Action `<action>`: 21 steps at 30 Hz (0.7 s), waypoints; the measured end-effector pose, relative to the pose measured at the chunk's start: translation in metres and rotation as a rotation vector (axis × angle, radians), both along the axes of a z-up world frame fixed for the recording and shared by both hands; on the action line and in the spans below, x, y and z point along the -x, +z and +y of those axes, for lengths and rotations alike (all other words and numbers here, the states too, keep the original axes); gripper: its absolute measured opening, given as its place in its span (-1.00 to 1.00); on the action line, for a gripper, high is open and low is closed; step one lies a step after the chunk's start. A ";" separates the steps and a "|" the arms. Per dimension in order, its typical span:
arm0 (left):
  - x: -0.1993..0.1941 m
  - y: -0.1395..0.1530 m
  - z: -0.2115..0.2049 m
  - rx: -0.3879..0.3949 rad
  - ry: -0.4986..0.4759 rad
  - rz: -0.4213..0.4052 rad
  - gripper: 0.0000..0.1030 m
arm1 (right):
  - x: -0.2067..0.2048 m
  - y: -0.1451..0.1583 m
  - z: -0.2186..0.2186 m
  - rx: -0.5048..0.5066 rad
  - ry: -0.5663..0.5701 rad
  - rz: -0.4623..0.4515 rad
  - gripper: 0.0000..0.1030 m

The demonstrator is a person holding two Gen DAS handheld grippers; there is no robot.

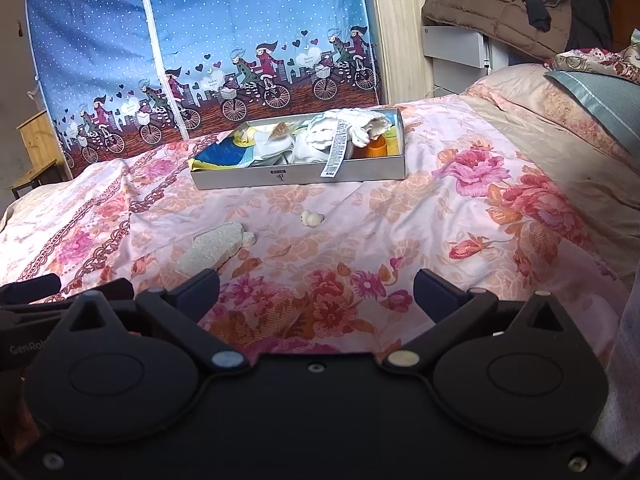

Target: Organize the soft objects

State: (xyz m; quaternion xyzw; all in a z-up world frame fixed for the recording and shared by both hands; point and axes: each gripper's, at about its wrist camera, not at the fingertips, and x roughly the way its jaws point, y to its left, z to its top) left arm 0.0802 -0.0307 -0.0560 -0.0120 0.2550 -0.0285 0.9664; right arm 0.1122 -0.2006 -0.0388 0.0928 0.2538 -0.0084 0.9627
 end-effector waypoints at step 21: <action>-0.013 -0.007 0.004 0.034 0.021 0.034 0.99 | -0.009 -0.002 0.001 -0.026 0.005 0.011 0.99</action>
